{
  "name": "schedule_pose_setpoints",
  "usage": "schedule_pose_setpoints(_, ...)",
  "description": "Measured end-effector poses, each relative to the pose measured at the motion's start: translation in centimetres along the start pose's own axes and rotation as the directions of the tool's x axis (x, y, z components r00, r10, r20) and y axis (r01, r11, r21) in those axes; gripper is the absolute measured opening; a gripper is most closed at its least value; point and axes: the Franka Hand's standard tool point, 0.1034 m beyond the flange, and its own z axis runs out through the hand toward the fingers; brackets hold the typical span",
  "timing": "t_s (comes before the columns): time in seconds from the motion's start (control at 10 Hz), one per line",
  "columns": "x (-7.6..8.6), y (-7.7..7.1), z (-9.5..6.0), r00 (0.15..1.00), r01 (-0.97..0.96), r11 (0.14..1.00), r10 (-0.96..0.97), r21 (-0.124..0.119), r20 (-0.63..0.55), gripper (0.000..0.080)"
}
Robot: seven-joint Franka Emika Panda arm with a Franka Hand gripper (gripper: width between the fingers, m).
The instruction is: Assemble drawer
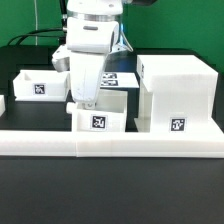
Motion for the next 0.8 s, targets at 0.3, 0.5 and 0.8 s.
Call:
schedule_pose_setpoints(0.3,0.6,0.0,0.2,1.000,0.000,1.000,0.000,-0.004,-0.005,0.0042)
schedule_pose_setpoints(0.5,0.4,0.1,0.3,1.000,-0.008,1.000,0.008,-0.027,-0.007,0.0042)
schedule_pose_setpoints(0.8,1.4,0.9,0.0,0.999,-0.035,0.993,0.032,-0.115,-0.027,0.0042)
